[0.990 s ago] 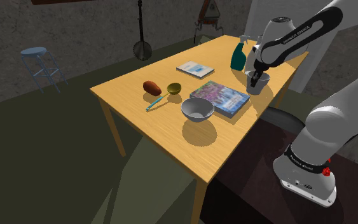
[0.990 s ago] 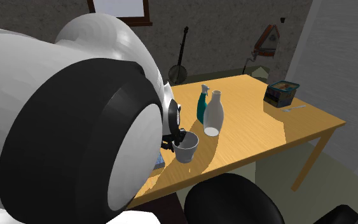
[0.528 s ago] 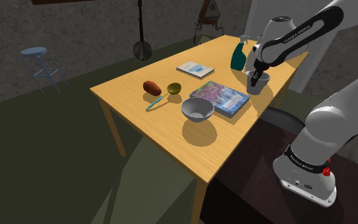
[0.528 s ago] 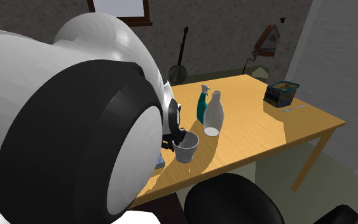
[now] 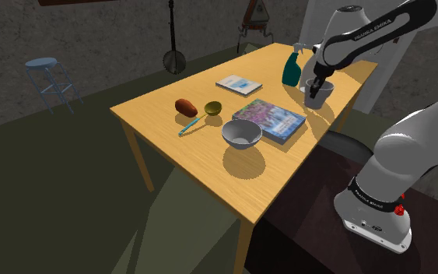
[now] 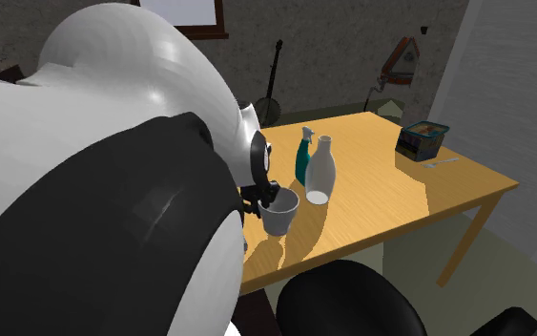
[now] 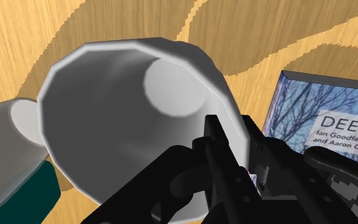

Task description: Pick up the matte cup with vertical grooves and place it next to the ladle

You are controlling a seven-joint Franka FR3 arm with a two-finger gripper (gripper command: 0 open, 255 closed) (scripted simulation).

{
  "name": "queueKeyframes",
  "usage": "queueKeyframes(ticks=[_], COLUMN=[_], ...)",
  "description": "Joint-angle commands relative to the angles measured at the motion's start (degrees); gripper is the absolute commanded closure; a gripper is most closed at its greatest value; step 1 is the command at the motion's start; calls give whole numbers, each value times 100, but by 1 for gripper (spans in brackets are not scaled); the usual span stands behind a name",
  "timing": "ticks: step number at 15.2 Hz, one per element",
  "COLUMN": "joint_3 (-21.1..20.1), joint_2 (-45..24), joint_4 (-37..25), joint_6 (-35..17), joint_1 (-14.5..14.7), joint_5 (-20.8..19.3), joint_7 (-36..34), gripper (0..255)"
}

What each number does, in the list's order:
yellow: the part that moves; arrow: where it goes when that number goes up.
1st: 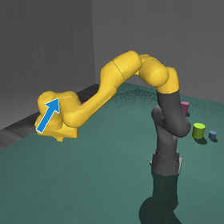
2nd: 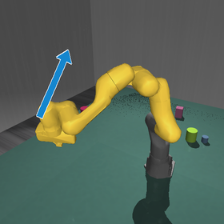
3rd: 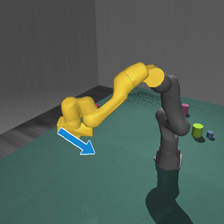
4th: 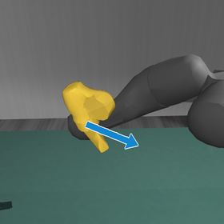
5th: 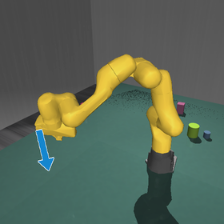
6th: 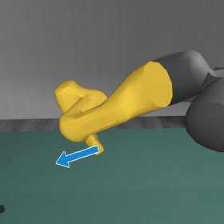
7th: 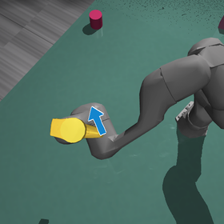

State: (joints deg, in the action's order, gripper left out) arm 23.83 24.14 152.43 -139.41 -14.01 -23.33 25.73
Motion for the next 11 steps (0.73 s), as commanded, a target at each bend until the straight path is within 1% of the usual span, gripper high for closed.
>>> queueKeyframes(ticks=[1,11], joint_3=[-25,-184], joint_2=[87,529], joint_4=[-98,-572], joint_6=[183,1091], joint_1=[14,57], joint_5=[37,189], joint_7=[31,149], gripper=[255,255])
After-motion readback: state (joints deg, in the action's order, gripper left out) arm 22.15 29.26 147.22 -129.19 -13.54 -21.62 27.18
